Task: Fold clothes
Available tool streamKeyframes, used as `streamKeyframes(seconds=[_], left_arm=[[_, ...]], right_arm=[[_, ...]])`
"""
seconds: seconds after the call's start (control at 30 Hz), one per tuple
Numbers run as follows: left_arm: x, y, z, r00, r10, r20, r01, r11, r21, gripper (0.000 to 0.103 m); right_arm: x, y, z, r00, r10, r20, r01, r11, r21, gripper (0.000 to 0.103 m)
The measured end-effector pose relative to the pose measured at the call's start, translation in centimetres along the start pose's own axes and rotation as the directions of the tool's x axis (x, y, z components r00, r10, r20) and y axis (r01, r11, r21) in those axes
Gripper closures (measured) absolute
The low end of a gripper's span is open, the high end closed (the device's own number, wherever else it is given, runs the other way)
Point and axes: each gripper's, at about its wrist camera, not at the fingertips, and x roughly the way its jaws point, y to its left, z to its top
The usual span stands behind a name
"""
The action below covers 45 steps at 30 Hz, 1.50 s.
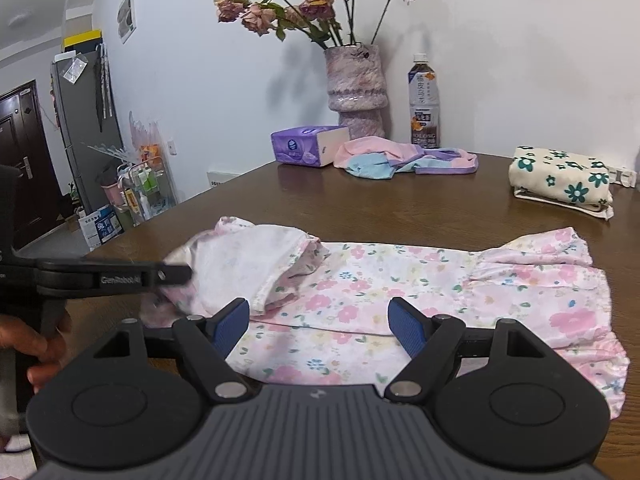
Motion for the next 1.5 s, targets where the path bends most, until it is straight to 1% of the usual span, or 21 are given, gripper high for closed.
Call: streamKeyframes(seconds=[0.07, 0.1, 0.17, 0.3, 0.37, 0.43, 0.47, 0.5, 0.6, 0.63, 0.73, 0.8, 0.87, 0.93, 1.0, 1.03, 1.17, 1.23, 1.3, 1.4, 1.5], left_arm=[[-0.6, -1.5, 0.8, 0.998, 0.040, 0.044, -0.046, 0.987, 0.151, 0.098], [-0.8, -2.5, 1.2, 0.996, 0.059, 0.066, -0.073, 0.969, 0.235, 0.098], [-1.0, -4.7, 1.7, 0.989, 0.093, 0.117, -0.132, 0.907, 0.399, 0.098], [-1.1, -9.7, 1.5, 0.970, 0.107, 0.219, -0.228, 0.721, 0.655, 0.097], [-0.8, -12.2, 0.8, 0.960, 0.101, 0.261, -0.268, 0.605, 0.750, 0.098], [-0.5, -14.3, -0.1, 0.955, 0.076, 0.288, -0.285, 0.512, 0.810, 0.097], [-0.5, -15.2, -0.6, 0.954, 0.061, 0.293, -0.286, 0.474, 0.833, 0.097], [-0.4, -15.9, -0.9, 0.955, 0.042, 0.294, -0.280, 0.453, 0.847, 0.097], [-0.5, -16.5, -0.9, 0.962, 0.014, 0.274, -0.247, 0.480, 0.842, 0.097], [-0.5, -16.2, -0.7, 0.961, 0.018, 0.275, -0.247, 0.498, 0.831, 0.097], [-0.4, -14.7, 0.0, 0.961, 0.041, 0.273, -0.246, 0.574, 0.781, 0.097], [-0.4, -13.5, 0.5, 0.964, 0.049, 0.260, -0.233, 0.624, 0.746, 0.097], [-0.5, -12.7, 0.7, 0.966, 0.045, 0.254, -0.220, 0.659, 0.719, 0.097], [-0.9, -12.0, 1.0, 0.966, 0.031, 0.255, -0.208, 0.679, 0.704, 0.097], [-1.2, -11.5, 1.2, 0.969, 0.002, 0.249, -0.180, 0.697, 0.695, 0.097], [-1.4, -11.1, 1.5, 0.971, -0.022, 0.240, -0.153, 0.713, 0.685, 0.097], [-2.2, -9.9, 2.6, 0.972, -0.122, 0.203, -0.036, 0.771, 0.636, 0.097], [-2.2, -9.8, 3.1, 0.969, -0.158, 0.192, 0.002, 0.777, 0.629, 0.097], [-2.0, -10.3, 3.2, 0.967, -0.178, 0.183, 0.020, 0.766, 0.642, 0.097], [-1.5, -11.9, 2.7, 0.968, -0.183, 0.171, 0.015, 0.725, 0.688, 0.097], [-1.1, -13.9, 1.7, 0.969, -0.188, 0.158, 0.008, 0.666, 0.746, 0.097]], right_arm=[[-0.2, -0.4, 0.0, 1.000, -0.009, 0.003, 0.009, 1.000, 0.006, 0.025], [-0.3, -0.6, 0.0, 1.000, -0.014, 0.004, 0.014, 1.000, 0.009, 0.025], [-0.5, -1.1, 0.1, 1.000, -0.022, 0.008, 0.022, 1.000, 0.015, 0.025], [-0.9, -1.9, 0.0, 0.999, -0.039, 0.014, 0.039, 0.999, 0.019, 0.025], [-1.0, -2.4, -0.1, 0.999, -0.051, 0.012, 0.050, 0.998, 0.022, 0.025], [-1.1, -3.0, -0.1, 0.998, -0.061, 0.009, 0.061, 0.998, 0.030, 0.025], [-1.2, -3.3, -0.1, 0.998, -0.066, 0.008, 0.066, 0.997, 0.035, 0.025], [-1.2, -3.6, -0.1, 0.998, -0.069, 0.005, 0.069, 0.997, 0.036, 0.025], [-1.1, -4.3, 0.0, 0.997, -0.073, -0.008, 0.073, 0.997, 0.032, 0.030], [-0.9, -4.4, 0.2, 0.997, -0.069, -0.017, 0.069, 0.997, 0.023, 0.038], [0.8, -4.5, 1.7, 0.998, -0.035, -0.052, 0.034, 0.999, -0.024, 0.056], [2.9, -4.2, 3.0, 0.996, -0.028, -0.088, 0.022, 0.997, -0.073, 0.063], [5.6, -3.8, 4.0, 0.991, -0.017, -0.134, 0.002, 0.994, -0.107, 0.074], [8.1, -3.4, 4.6, 0.983, 0.007, -0.184, -0.029, 0.993, -0.113, 0.088], [10.5, -2.7, 4.9, 0.977, 0.023, -0.214, -0.051, 0.991, -0.125, 0.092], [11.4, -2.5, 5.1, 0.976, 0.031, -0.218, -0.060, 0.990, -0.129, 0.092], [13.1, -2.5, 5.3, 0.970, 0.130, -0.207, -0.143, 0.989, -0.045, 0.092], [13.1, -2.7, 5.1, 0.970, 0.147, -0.195, -0.156, 0.987, -0.033, 0.092], [12.6, -3.2, 4.9, 0.972, 0.145, -0.184, -0.152, 0.988, -0.023, 0.092], [10.8, -3.6, 4.5, 0.979, 0.100, -0.178, -0.104, 0.994, -0.013, 0.091], [8.3, -4.2, 4.1, 0.984, 0.066, -0.164, -0.066, 0.998, 0.001, 0.090]])
